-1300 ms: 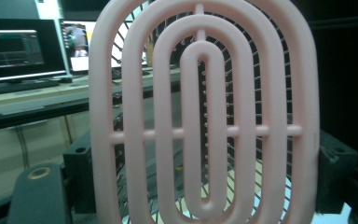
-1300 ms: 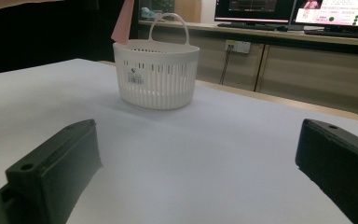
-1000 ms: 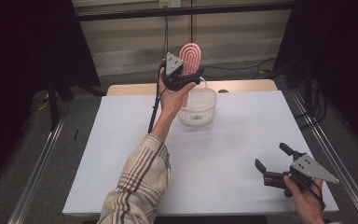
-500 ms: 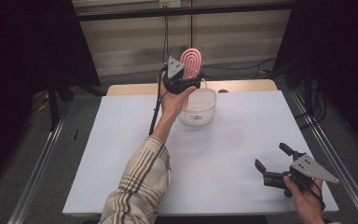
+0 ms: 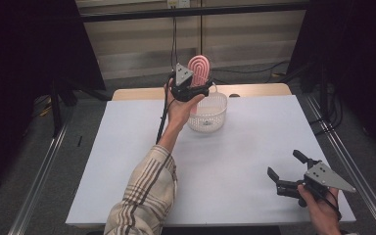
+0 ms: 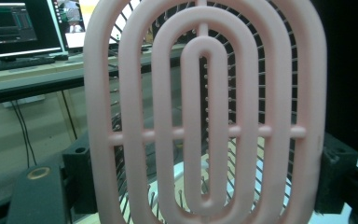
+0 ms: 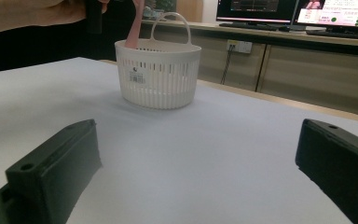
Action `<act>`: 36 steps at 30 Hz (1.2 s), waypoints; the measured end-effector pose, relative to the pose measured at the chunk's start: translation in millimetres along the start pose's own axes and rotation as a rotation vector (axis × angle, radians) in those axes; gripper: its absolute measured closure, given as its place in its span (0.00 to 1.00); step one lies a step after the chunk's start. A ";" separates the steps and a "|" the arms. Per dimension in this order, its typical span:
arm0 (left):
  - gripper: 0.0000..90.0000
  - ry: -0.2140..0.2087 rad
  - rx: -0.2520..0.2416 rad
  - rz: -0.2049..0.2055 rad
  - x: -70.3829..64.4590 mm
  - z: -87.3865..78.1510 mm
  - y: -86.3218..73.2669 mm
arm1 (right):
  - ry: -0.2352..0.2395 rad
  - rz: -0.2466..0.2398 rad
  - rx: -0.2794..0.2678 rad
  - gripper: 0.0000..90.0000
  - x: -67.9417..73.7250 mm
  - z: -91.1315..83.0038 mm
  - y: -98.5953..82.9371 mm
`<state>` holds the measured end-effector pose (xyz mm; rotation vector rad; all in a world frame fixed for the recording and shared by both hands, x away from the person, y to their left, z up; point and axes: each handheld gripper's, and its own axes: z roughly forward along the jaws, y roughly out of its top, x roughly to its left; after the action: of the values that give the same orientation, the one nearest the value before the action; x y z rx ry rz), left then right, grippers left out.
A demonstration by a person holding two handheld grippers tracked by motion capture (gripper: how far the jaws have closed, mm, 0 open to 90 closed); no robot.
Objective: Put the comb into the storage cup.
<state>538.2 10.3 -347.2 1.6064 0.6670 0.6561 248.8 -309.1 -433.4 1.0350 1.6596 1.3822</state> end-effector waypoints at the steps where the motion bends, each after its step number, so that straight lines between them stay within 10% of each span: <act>1: 0.21 -0.001 0.002 0.004 0.2 -0.4 -1.2 | -0.001 0.001 0.001 0.00 0.0 0.1 -0.1; 36: 0.21 0.002 0.131 -0.012 2.1 -3.5 -31.8 | -0.008 -0.002 0.007 0.00 -0.1 0.1 -0.1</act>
<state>535.1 17.9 -378.2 1.7214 0.7328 0.6157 248.9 -309.1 -433.5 1.0410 1.6601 1.3708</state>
